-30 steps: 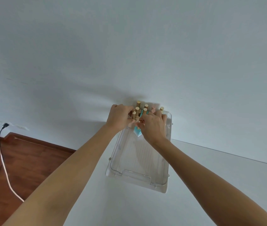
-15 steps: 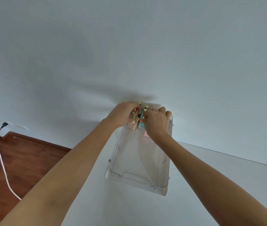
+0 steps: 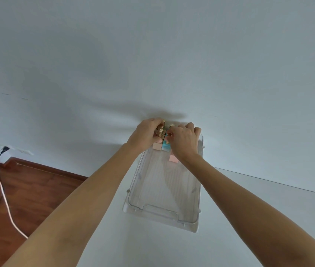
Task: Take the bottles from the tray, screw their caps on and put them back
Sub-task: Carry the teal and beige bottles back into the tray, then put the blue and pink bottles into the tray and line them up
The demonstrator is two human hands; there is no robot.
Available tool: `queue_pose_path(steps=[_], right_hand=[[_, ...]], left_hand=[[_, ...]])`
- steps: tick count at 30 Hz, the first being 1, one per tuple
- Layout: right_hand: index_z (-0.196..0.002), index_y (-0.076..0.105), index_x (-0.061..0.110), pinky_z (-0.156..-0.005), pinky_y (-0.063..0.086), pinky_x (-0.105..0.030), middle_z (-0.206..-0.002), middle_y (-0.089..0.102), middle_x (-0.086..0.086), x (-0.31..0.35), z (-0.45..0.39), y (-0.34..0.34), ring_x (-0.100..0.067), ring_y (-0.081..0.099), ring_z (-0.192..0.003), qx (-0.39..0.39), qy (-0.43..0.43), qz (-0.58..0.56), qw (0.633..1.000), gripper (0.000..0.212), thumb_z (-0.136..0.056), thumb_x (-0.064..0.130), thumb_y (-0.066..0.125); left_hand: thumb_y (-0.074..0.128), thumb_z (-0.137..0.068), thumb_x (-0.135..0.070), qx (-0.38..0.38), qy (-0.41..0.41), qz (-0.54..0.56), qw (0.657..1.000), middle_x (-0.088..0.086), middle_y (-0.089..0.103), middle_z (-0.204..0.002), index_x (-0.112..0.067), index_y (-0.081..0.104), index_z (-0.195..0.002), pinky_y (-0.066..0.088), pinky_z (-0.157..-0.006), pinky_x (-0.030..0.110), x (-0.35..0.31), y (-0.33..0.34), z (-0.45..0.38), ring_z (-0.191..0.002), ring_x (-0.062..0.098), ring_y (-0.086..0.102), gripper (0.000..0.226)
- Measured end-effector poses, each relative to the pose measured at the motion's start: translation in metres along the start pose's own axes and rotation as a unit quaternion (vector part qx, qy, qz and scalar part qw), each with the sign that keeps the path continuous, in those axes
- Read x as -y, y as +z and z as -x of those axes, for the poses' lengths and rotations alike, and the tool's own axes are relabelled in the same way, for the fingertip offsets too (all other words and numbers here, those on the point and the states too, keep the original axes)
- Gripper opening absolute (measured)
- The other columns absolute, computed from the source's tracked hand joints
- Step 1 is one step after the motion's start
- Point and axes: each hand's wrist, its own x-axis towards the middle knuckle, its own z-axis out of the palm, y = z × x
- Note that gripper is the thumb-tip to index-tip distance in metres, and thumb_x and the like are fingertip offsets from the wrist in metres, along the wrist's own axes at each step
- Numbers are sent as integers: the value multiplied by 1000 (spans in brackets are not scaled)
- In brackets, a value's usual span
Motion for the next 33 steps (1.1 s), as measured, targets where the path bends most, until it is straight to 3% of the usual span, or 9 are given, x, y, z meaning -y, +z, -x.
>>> queue_pose_path(steps=[3,7,14,20,23,26,33], right_hand=[[-92,67,22,-75,17,-34,-84,69,1,-2,0,-2,-25,46,-96,9,6,-28,1000,13,-83,31,66],[-98,67,23,-82,22,-36,-92,71,2,-5,2,-14,-24,47,-101,9,8,-55,998,20,-84,37,65],[-96,68,21,-83,21,-36,-88,72,2,-48,25,-62,-24,49,-100,-58,37,-75,995,24,-94,38,50],[-94,67,20,-86,25,-38,-86,72,0,-126,87,-111,-26,51,-96,-57,87,-53,993,20,-94,32,51],[-93,67,19,-87,26,-38,-86,72,0,-177,137,-132,-27,53,-94,-33,119,-39,992,17,-93,29,53],[-94,68,18,-88,28,-40,-89,73,1,-232,191,-153,-28,55,-93,-8,158,-25,987,14,-92,26,55],[-91,68,19,-84,28,-37,-88,73,3,-348,322,-182,-25,60,-91,38,265,-15,963,11,-90,22,57]], left_hand=[[83,-65,0,-6,2,19,1000,9,66,-102,-12,59,-116,52,-74,30,2,0,3,-79,19,60,57],[80,-69,3,-7,-1,20,1000,11,64,-103,-12,54,-122,59,-75,35,2,-3,10,-77,19,65,61],[77,-75,-3,-56,24,-44,997,10,54,-129,-14,47,-133,49,-95,33,-24,-8,33,-118,24,55,66],[74,-79,-10,-126,115,-23,985,5,57,-123,-15,55,-125,46,-93,30,-92,8,56,-112,22,53,50],[74,-79,-11,-91,162,-10,983,5,58,-120,-16,56,-123,46,-92,29,-134,37,69,-107,22,54,48],[74,-82,-16,-36,181,1,983,4,57,-122,-17,54,-125,47,-97,38,-174,78,83,-112,23,55,48],[72,-83,-17,112,164,37,979,0,59,-119,-19,57,-123,49,-92,30,-254,203,131,-108,17,58,43]])
